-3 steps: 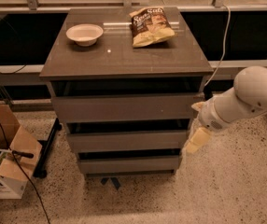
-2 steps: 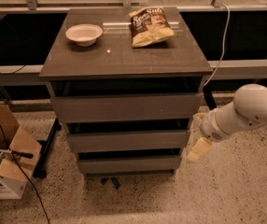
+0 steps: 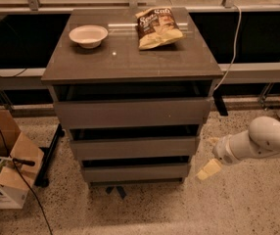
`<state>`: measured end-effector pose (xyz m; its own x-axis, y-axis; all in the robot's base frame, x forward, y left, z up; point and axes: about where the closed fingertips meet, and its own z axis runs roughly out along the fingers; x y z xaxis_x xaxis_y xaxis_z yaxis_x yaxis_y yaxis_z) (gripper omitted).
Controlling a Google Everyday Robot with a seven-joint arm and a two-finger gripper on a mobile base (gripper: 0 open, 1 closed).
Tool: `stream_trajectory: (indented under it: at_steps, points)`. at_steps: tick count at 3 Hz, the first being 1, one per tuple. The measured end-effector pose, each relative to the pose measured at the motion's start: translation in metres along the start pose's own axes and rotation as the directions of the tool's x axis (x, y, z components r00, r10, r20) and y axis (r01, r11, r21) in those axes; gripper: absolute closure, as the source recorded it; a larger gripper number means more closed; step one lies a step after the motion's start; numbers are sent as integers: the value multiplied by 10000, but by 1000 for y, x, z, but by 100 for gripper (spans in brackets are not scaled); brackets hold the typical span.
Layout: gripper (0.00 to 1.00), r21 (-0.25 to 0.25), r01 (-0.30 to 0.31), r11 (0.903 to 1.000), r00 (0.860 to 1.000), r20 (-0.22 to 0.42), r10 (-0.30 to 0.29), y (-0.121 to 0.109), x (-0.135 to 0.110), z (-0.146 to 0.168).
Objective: Open bottom drawer
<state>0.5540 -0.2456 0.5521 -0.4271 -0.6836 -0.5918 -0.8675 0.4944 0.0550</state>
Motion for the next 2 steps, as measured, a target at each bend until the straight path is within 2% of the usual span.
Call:
stream_trajectory:
  at_steps: [1, 2]
  points:
    - [0, -459, -386, 9982, 9992, 60, 389, 5, 19, 31]
    - [0, -565, -57, 9984, 10000, -31, 56, 3, 10, 49]
